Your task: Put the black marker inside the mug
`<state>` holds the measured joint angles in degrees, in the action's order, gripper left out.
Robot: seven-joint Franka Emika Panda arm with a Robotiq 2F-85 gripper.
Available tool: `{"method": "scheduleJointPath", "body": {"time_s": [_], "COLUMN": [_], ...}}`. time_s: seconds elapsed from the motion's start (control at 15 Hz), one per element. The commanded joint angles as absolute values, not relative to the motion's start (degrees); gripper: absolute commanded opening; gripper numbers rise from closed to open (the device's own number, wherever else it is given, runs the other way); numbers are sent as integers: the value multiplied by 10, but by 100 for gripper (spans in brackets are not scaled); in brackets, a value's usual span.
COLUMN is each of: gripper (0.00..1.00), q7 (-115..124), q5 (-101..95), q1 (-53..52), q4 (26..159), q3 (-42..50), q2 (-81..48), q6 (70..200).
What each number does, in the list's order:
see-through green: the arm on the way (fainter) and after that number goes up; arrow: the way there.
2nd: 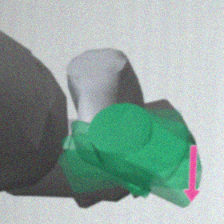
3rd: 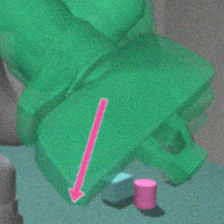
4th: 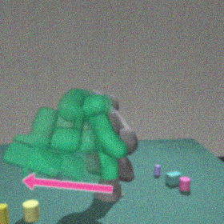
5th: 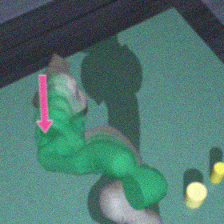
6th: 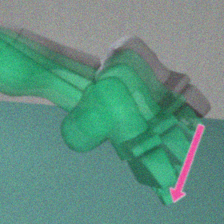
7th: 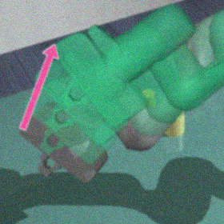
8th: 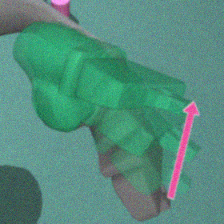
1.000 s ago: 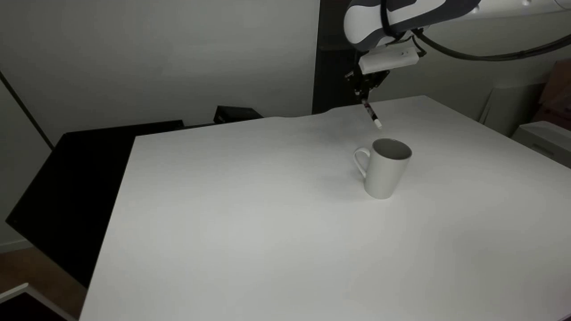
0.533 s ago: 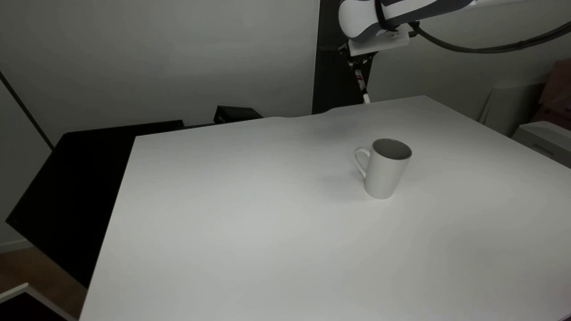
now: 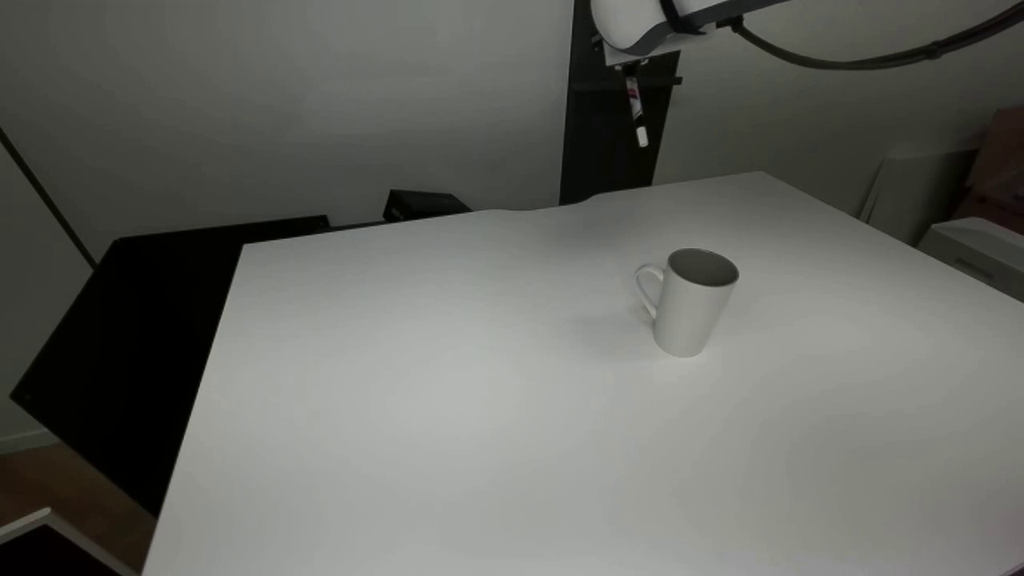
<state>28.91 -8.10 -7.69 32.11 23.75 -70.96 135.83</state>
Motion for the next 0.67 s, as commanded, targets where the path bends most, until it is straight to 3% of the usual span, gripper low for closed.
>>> {"method": "scheduleJointPath", "body": {"time_s": [0.0,0.6], "gripper": [7,7], "q7": [328,308], "q5": [-92,-71], "q1": [-100,-119], "q4": [342,371], "q3": [260,251], "q2": [-687,-641], "q6": [1347,1287]}}
